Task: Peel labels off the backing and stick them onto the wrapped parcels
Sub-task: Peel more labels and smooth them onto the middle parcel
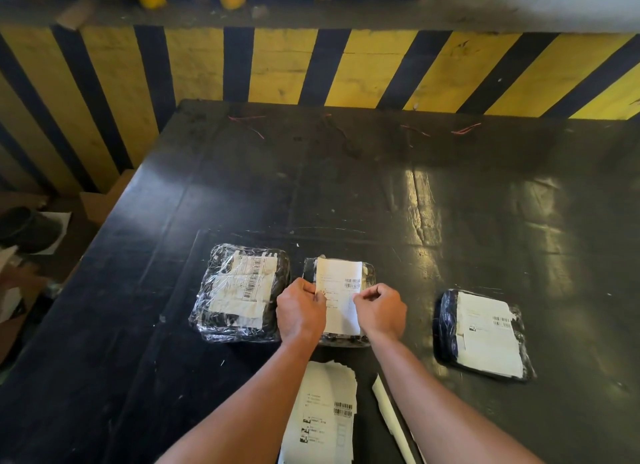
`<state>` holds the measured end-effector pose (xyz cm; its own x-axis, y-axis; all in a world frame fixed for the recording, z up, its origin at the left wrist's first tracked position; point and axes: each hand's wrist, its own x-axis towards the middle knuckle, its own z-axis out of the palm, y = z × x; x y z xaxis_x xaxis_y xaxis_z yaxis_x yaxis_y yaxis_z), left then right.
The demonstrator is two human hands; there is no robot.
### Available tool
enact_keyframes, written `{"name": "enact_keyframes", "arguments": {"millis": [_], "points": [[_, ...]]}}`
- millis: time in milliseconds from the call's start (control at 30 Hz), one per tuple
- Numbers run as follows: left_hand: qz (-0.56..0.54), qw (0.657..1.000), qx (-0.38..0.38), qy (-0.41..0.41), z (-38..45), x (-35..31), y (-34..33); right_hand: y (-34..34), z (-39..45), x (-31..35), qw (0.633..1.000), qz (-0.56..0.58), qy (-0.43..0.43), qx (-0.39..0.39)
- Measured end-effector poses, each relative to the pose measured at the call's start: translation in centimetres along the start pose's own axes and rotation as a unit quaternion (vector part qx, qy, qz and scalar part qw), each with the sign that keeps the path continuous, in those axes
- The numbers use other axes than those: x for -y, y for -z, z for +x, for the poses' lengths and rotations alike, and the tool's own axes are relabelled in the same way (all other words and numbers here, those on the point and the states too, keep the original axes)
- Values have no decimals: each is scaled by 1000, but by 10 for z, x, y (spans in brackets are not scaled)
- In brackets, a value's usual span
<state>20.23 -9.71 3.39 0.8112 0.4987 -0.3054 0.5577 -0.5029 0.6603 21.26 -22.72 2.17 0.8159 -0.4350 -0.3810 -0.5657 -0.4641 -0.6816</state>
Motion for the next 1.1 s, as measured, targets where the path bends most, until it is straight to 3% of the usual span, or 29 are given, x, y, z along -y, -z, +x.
{"name": "enact_keyframes", "arguments": {"millis": [300, 367, 433, 533, 633, 767, 933, 1100], "points": [[81, 993, 14, -85, -12, 0, -3, 4, -2, -4, 996, -51, 62, -33], [132, 976, 18, -171, -16, 7, 0, 7, -4, -15, 981, -92, 162, -48], [192, 940, 35, -279, -19, 18, 4, 11, -8, -27, 936, -160, 309, -54], [251, 902, 111, -332, -22, 39, 8, 11, -19, -47, 869, -231, 437, 24], [293, 881, 175, -328, -22, 60, 15, 8, -26, -57, 850, -289, 426, 111], [319, 866, 200, -330, -23, 68, 15, 0, -17, -33, 842, -335, 391, 162], [318, 865, 211, -325, -25, 66, 15, -13, 8, 5, 843, -375, 350, 165], [322, 861, 238, -313, -20, 67, 17, 6, 27, -1, 875, -383, 267, 130]]}}
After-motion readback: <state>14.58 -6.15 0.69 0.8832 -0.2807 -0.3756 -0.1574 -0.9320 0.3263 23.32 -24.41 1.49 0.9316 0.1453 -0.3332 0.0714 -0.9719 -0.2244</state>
